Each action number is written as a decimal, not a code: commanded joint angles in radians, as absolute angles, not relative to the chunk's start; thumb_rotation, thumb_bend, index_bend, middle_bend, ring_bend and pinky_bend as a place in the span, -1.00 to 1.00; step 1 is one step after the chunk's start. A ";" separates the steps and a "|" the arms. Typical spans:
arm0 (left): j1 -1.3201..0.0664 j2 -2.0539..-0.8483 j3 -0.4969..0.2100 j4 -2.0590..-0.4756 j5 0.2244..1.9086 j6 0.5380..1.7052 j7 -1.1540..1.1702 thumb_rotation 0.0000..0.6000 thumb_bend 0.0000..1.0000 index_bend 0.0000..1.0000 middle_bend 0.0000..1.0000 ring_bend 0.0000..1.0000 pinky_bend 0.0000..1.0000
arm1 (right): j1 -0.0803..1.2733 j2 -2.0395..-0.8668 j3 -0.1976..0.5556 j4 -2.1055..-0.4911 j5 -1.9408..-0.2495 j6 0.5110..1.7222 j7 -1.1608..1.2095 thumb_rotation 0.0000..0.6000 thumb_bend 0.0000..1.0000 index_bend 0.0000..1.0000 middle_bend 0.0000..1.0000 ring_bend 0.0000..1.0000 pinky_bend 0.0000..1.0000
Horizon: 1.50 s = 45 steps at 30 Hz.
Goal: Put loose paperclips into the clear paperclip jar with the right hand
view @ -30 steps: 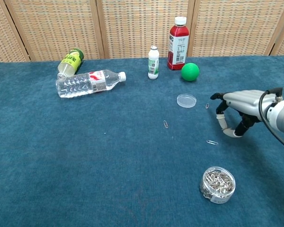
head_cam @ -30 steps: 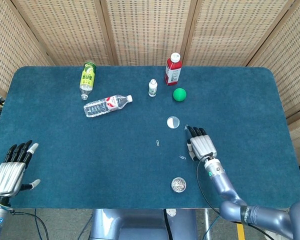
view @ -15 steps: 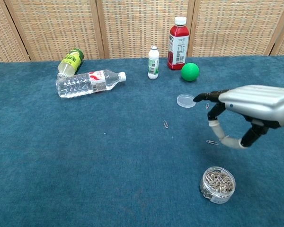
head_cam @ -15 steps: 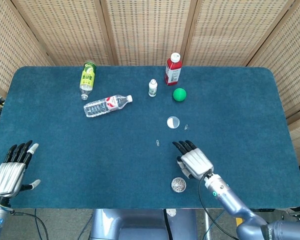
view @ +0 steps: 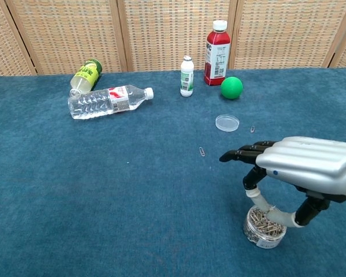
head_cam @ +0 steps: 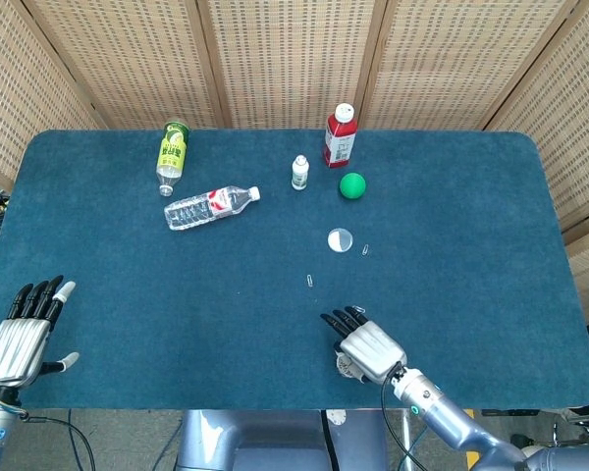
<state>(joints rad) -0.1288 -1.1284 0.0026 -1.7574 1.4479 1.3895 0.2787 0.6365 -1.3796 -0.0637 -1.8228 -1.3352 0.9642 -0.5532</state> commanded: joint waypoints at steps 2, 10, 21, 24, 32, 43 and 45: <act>-0.129 -1.128 0.003 -1.758 1.448 1.389 0.277 1.00 -1.00 -1.00 -1.00 -1.00 -1.00 | 0.635 -1.400 -0.066 -1.817 -1.339 0.960 -0.565 1.00 0.08 0.26 -0.95 -1.00 -0.85; -0.129 -1.129 0.005 -1.759 1.450 1.388 0.280 1.00 -1.00 -1.00 -1.00 -1.00 -1.00 | 0.640 -1.434 -0.053 -1.781 -1.308 0.950 -0.607 1.00 0.08 0.26 -0.95 -1.00 -0.85; -0.129 -1.126 0.005 -1.760 1.451 1.388 0.275 1.00 -1.00 -1.00 -1.00 -1.00 -1.00 | 0.647 -1.449 -0.038 -1.759 -1.251 0.945 -0.652 1.00 0.08 0.26 -0.95 -1.00 -0.85; -0.129 -1.126 0.005 -1.760 1.452 1.389 0.274 1.00 -1.00 -1.00 -1.00 -1.00 -1.00 | 0.648 -1.450 -0.040 -1.758 -1.248 0.945 -0.663 1.00 -0.14 0.20 -0.95 -1.00 -0.85; -0.129 -1.126 0.004 -1.760 1.452 1.389 0.275 1.00 -1.00 -1.00 -1.00 -1.00 -1.00 | 0.652 -1.440 -0.040 -1.769 -1.247 0.942 -0.658 1.00 -0.59 -0.01 -0.95 -1.00 -0.85; -0.126 -1.119 0.003 -1.764 1.457 1.397 0.265 1.00 -1.00 -1.00 -1.00 -1.00 -1.00 | 0.640 -1.378 -0.018 -1.860 -1.287 1.002 -0.627 1.00 -0.58 -0.01 -0.95 -1.00 -0.85; -0.124 -1.118 0.002 -1.764 1.458 1.402 0.262 1.00 -1.00 -1.00 -1.00 -1.00 -1.00 | 0.628 -1.347 -0.010 -1.888 -1.319 1.036 -0.604 1.00 -0.58 -0.02 -0.95 -1.00 -0.85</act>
